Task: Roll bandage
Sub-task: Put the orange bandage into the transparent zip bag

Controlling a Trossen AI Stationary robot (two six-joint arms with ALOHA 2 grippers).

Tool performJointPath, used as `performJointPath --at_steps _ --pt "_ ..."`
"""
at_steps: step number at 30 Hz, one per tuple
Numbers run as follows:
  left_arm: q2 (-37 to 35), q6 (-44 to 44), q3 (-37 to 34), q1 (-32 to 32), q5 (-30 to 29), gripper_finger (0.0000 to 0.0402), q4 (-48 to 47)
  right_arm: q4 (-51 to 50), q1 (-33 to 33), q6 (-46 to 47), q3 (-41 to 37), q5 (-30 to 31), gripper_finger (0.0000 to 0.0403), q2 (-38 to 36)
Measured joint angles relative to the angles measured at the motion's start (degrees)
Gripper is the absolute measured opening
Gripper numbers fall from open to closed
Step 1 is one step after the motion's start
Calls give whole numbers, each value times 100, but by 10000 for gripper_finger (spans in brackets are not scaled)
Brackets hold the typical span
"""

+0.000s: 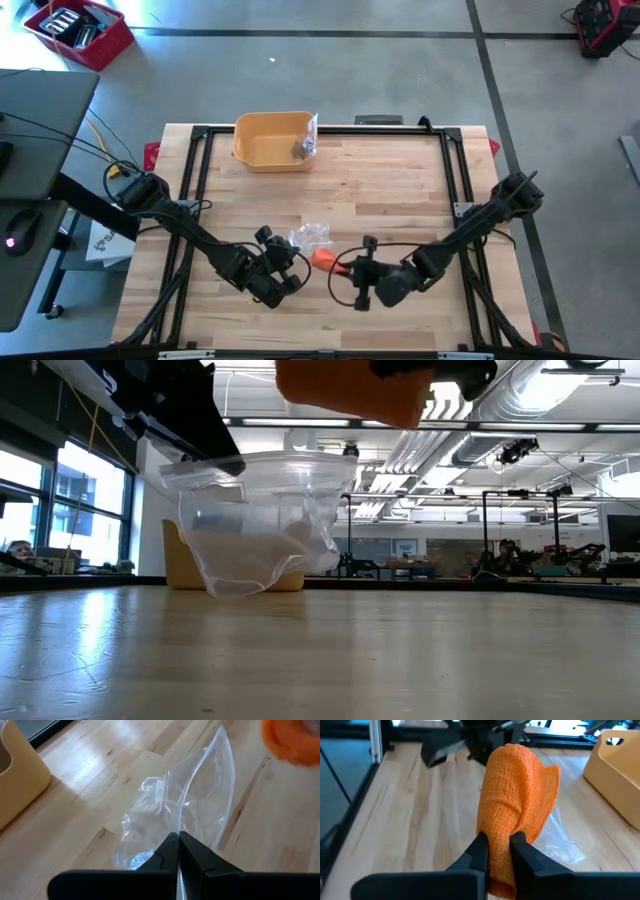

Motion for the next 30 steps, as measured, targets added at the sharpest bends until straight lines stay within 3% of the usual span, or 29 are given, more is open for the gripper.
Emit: performJointPath --at_steps 9,16,21,30 --pt "0 2 0 -45 -57 1 10 -185 -189 1219 0 -59 30 -23" --pt "0 -192 0 -130 -154 1 93 29 -558 1216 0 -579 30 -23" --pt "0 -424 0 -172 -650 1 167 -396 -870 1601 2 -969 30 -3" --pt "0 -407 0 -146 -1018 1 495 -321 -845 1578 2 -1345 30 225"
